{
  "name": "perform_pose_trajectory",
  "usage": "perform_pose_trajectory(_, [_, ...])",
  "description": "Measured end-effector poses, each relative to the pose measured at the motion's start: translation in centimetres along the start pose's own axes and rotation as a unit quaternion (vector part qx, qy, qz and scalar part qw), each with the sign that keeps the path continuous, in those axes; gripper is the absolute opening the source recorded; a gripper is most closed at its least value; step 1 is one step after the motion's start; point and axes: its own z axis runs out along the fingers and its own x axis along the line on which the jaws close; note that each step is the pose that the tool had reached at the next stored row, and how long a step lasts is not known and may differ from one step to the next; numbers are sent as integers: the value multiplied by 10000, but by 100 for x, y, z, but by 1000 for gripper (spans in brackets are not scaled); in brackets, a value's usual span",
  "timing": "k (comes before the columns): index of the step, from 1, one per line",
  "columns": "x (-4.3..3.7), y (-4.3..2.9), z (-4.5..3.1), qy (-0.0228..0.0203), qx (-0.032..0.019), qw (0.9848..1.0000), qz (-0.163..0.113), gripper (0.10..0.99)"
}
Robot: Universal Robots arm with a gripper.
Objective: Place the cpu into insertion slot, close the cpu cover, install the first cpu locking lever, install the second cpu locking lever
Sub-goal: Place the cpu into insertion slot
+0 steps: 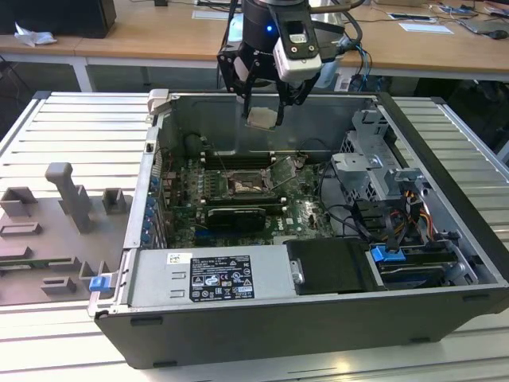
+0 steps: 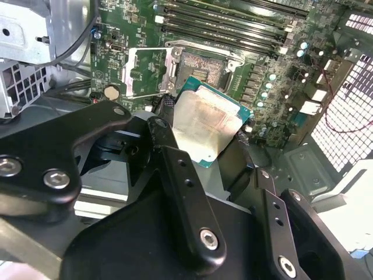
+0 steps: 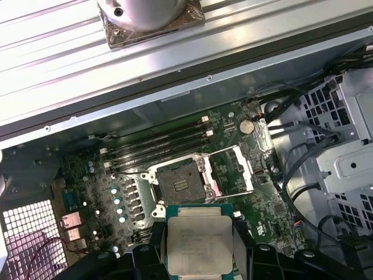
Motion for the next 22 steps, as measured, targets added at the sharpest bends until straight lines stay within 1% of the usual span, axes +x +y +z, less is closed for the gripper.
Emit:
perform_pose_trajectory(3, [0,0,0,-5,-1,10000,54,541])
perform_pose_trajectory(9, [1,0,0,-24,-5,9996,270,541])
perform_pose_trajectory(19, [0,0,1,-57,-9,9980,623,541])
perform_pose_trajectory(22, [1,-1,1,-71,-9,9970,771,541])
